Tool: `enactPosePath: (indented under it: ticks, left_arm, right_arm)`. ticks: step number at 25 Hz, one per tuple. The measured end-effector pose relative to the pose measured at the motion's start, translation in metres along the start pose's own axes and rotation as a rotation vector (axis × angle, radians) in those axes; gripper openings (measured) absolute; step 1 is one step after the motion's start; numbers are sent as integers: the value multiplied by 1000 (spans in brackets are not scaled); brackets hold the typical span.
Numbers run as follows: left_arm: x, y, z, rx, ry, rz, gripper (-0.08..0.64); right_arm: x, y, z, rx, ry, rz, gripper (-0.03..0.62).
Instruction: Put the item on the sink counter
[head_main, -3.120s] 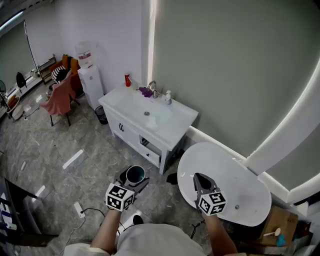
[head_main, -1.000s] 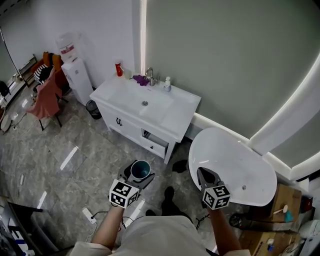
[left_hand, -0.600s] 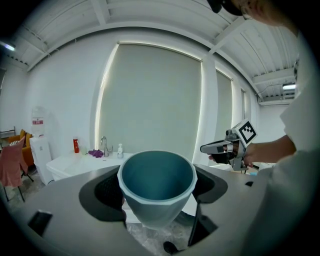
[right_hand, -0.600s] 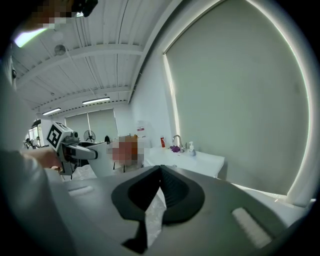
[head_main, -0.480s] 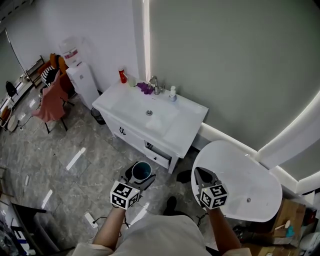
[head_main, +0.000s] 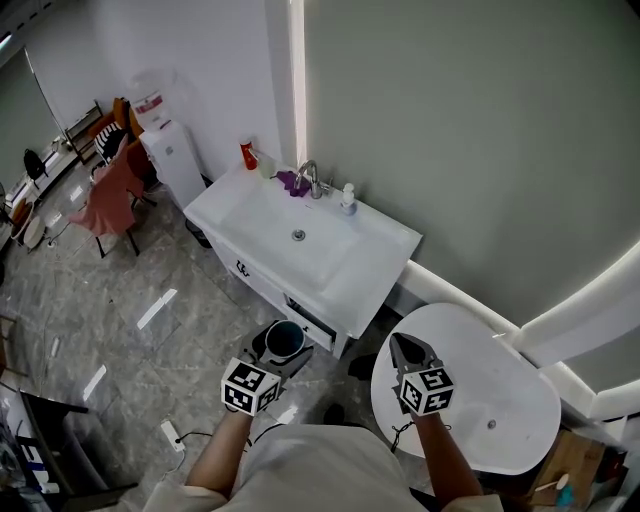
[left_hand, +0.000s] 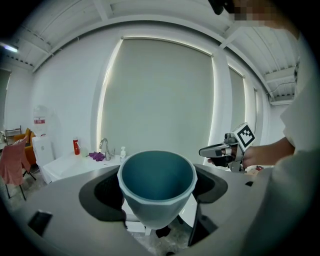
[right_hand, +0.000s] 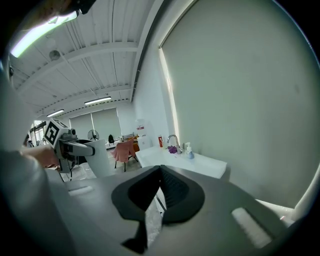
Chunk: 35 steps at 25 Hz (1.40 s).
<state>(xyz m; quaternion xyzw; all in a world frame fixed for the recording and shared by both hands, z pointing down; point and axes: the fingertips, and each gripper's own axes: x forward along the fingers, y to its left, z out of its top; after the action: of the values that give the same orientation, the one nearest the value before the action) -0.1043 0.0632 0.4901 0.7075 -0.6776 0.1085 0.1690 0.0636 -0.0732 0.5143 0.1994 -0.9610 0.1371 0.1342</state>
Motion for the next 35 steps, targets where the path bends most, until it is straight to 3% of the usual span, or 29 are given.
enactPosePath:
  ticks: [17,24,35]
  left_arm:
    - [88,27,18,-5,41,-35,390]
    - [138,69,30,3,68,-107,390]
    - [233,137,51,88,148,-261,390]
  right_arm:
    - [55,-67,8,44,32,-36,11]
    - [95,-89,26,74,24,-98,11]
    - [168,-116,49,120,43,-222,11]
